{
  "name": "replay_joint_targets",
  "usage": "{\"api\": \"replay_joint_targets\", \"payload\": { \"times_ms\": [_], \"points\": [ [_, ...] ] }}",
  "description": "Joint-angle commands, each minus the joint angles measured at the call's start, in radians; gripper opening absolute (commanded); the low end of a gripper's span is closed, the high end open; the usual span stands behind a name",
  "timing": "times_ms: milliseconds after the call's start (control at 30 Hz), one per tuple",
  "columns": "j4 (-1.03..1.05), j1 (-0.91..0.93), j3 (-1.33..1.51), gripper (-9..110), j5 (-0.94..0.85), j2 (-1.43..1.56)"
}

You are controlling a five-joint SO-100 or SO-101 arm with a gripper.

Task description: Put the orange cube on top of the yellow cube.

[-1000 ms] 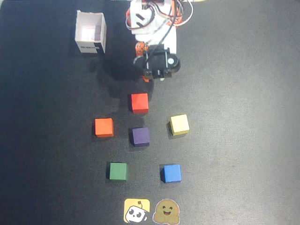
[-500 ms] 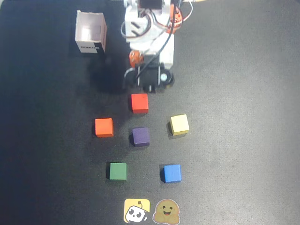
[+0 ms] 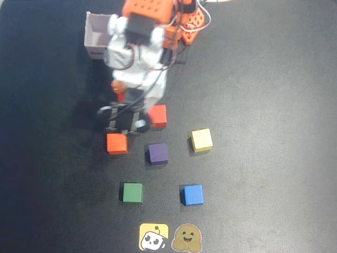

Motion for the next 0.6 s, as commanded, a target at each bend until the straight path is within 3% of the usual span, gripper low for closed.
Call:
{"api": "replay_joint_targets", "payload": {
  "times_ms": [0, 400, 467, 567],
  "points": [
    [-0.018, 0.009, -0.078, 13, 0.048, -0.026],
    [-0.110, 0.035, -0.110, 17, 0.272, -0.156],
    [-0.121, 0.035, -0.110, 17, 0.258, -0.170],
    [-0.176, 0.046, -0.106, 17, 0.083, -0.184]
  ]
}}
